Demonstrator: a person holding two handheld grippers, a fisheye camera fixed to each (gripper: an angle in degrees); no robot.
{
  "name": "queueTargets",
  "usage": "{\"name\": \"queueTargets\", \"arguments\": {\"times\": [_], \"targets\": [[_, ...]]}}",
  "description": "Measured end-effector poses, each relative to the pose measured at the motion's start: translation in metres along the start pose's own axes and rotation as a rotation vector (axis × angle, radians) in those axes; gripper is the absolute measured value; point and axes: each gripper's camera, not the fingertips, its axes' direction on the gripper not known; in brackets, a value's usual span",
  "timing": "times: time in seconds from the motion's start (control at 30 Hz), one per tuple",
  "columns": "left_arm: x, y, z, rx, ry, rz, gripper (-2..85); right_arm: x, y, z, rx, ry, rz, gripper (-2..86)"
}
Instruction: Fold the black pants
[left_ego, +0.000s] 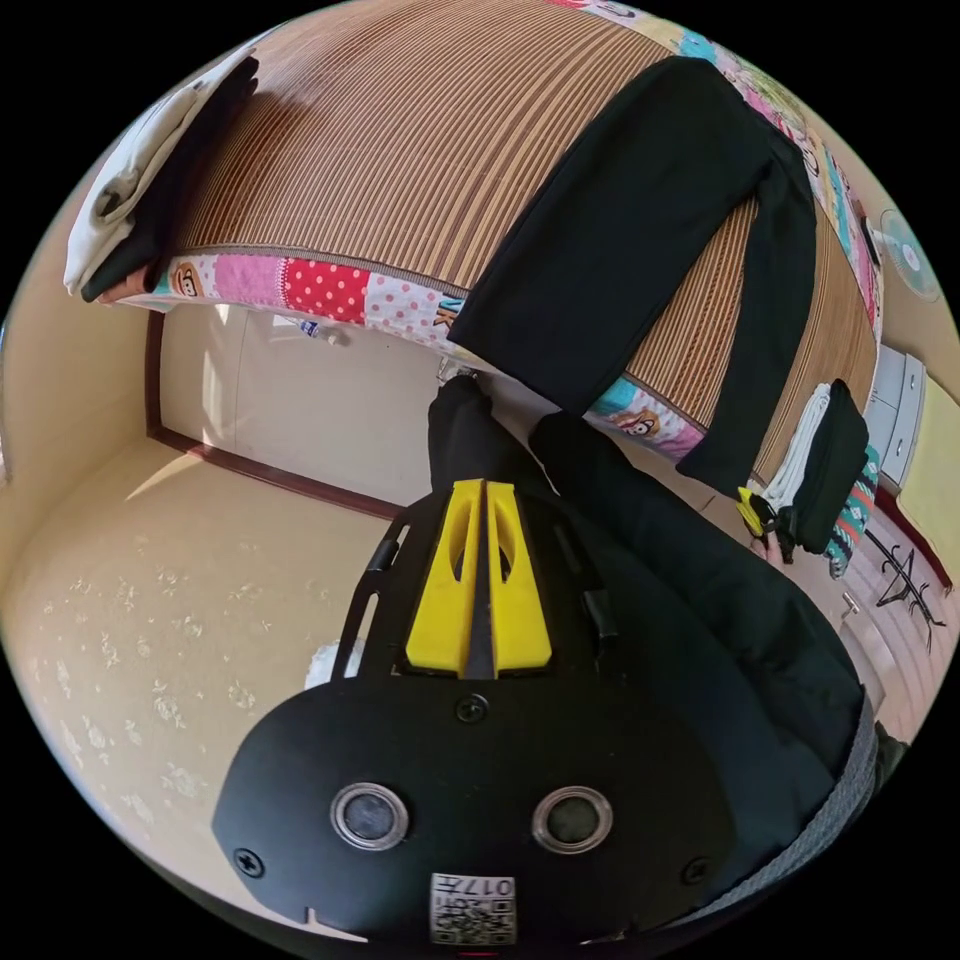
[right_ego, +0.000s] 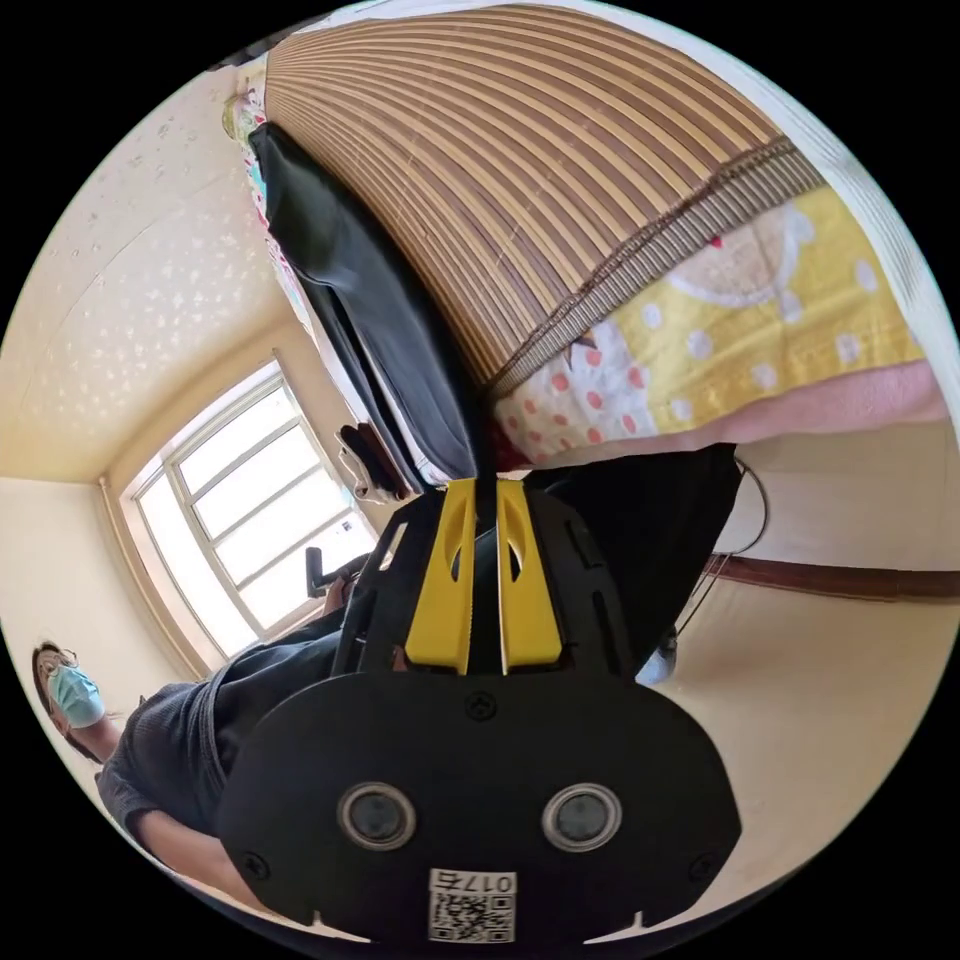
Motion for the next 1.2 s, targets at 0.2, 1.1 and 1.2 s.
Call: {"name": "queueTargets", "arguments": {"times": [0.2,1.1,1.2], "targets": [[0.035,-0.010,0.015,-0.001,0.001,0.037,-0.6,0.008,-0.006,-0.013,0.031,0.075,0.014,9.5],[0.078,-0.030,0.016,0.114,0.040,-0.060,-0.6,0.016,-0.056,-0.009,-0.008,0.076,-0.005,6.2],[0.085,-0.031,0.017,0.112,0.028,-0.051,-0.6,0.015,-0.061,-0.008,-0.015,0.088,-0.006,6.3]]}}
